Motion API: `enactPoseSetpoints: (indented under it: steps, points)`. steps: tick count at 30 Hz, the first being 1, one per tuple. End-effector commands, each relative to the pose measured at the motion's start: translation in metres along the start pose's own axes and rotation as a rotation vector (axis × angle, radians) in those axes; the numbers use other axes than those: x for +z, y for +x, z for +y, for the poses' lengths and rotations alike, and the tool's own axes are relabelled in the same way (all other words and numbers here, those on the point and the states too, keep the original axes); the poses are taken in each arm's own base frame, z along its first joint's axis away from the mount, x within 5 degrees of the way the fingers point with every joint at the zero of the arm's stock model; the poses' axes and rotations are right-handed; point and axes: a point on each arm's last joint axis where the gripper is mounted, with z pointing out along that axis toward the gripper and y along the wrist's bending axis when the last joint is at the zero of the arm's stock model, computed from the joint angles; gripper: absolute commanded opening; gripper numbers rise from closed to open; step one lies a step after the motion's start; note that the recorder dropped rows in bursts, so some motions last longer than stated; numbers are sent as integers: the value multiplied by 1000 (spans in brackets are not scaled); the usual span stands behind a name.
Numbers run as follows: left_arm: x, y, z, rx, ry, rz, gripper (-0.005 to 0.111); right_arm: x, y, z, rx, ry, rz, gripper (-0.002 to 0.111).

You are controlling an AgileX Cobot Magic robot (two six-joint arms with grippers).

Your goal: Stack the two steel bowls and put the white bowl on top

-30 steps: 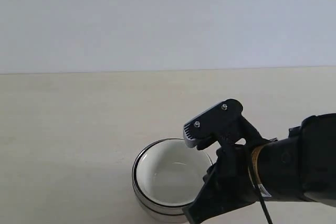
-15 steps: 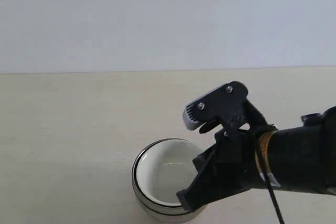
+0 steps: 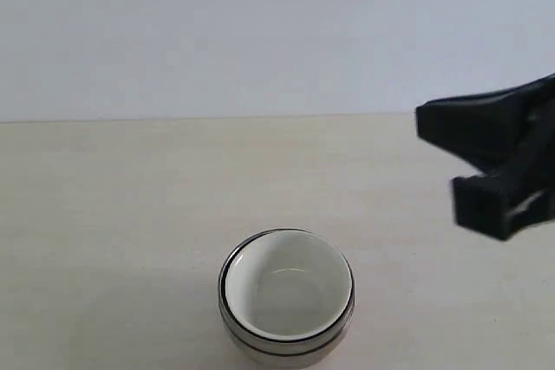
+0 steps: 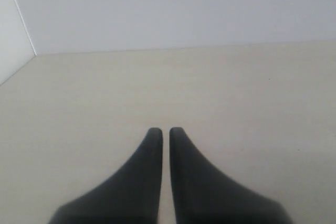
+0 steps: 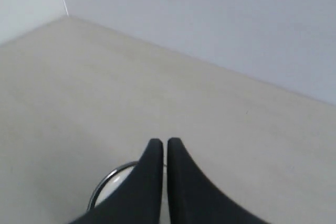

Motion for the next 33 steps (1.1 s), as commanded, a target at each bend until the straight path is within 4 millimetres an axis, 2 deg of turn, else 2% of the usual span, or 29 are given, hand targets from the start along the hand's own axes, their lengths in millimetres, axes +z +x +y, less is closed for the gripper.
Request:
enactPoseSetpoints:
  steps: [1, 10, 19, 24, 33]
  points:
    - [0, 1, 0, -14, 0, 1, 4, -38, -9, -9, 16, 22, -117, 0]
    - [0, 1, 0, -14, 0, 1, 4, -110, -10, -26, 37, 64, -327, 0]
    - [0, 1, 0, -14, 0, 1, 4, -165, 3, -39, 78, 90, -495, 0]
    - [0, 1, 0, -14, 0, 1, 4, -180, 11, -43, 118, 81, -539, 0]
    - [0, 1, 0, -14, 0, 1, 4, -180, 11, -40, 115, 70, -537, 0]
